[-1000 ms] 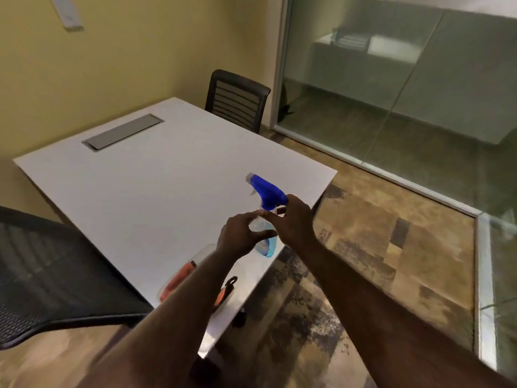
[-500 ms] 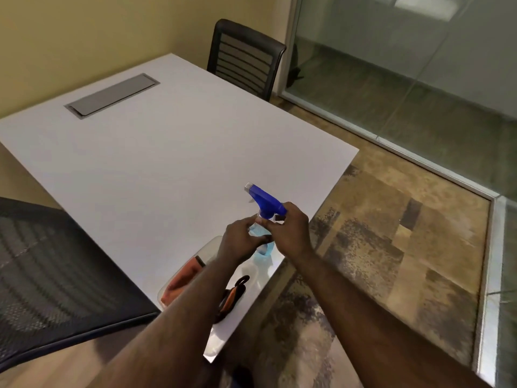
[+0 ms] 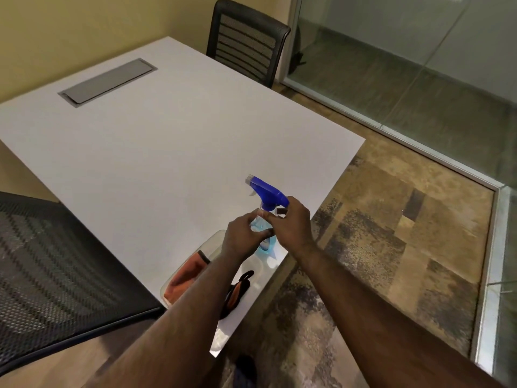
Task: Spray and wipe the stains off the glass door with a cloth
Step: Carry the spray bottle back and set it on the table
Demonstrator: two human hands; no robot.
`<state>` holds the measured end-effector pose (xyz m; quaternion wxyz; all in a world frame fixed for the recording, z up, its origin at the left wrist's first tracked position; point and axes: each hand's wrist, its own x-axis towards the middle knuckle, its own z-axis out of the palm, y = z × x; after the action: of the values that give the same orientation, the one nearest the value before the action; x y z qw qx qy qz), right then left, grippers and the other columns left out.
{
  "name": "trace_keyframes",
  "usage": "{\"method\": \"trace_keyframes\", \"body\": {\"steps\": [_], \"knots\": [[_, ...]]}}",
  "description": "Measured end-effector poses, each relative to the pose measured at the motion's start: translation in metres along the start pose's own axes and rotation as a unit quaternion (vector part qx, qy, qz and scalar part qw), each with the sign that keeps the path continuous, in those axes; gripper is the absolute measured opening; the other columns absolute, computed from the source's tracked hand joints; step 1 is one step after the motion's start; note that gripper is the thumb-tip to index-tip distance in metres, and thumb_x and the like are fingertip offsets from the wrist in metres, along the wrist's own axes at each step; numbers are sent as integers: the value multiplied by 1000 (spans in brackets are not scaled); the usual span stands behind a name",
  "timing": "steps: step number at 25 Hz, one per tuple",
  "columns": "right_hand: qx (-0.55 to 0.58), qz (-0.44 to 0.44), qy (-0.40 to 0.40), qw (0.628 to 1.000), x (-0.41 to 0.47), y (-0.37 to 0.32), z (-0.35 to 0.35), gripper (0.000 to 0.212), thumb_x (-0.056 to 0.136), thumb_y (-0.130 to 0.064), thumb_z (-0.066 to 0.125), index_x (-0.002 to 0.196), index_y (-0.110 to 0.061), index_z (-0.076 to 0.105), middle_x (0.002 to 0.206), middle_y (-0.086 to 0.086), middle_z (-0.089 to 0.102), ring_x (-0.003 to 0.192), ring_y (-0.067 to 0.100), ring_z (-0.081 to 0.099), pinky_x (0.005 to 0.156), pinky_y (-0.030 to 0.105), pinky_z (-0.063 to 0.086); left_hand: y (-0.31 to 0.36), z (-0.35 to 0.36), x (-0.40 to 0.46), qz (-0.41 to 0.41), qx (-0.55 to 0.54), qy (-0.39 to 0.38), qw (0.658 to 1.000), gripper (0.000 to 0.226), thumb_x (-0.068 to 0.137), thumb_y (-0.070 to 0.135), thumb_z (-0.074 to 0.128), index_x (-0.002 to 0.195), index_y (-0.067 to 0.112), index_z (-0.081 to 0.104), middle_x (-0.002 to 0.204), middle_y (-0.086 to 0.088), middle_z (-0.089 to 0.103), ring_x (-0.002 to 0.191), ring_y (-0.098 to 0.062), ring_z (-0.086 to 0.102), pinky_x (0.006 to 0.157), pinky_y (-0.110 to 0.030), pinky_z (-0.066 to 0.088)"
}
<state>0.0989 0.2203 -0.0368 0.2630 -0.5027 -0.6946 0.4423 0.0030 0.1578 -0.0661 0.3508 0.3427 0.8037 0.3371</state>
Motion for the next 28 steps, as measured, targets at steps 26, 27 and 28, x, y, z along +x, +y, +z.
{"method": "trace_keyframes", "body": {"steps": [26, 27, 28], "knots": [[-428, -74, -290, 853, -100, 32, 83, 55, 80, -69, 45, 106, -23, 59, 113, 2, 64, 114, 24, 55, 104, 58, 22, -84, -61, -19, 232, 582, -192, 755, 36, 86, 37, 60, 118, 21, 62, 119, -2, 60, 117, -24, 52, 104, -49, 24], [-440, -70, -312, 839, -101, 31, 86, 58, 78, -71, 44, 106, -23, 60, 115, 4, 64, 118, 27, 52, 106, 62, 16, -85, -61, -18, 229, 594, -196, 746, 31, 88, 36, 58, 114, 20, 64, 116, -3, 62, 115, -25, 54, 106, -50, 22], [-453, -72, -331, 825, -102, 29, 89, 61, 77, -72, 43, 107, -22, 60, 117, 6, 64, 121, 29, 50, 106, 63, 12, -87, -61, -18, 226, 606, -199, 736, 28, 90, 35, 56, 110, 19, 66, 114, -3, 64, 113, -25, 55, 108, -50, 21]]}}
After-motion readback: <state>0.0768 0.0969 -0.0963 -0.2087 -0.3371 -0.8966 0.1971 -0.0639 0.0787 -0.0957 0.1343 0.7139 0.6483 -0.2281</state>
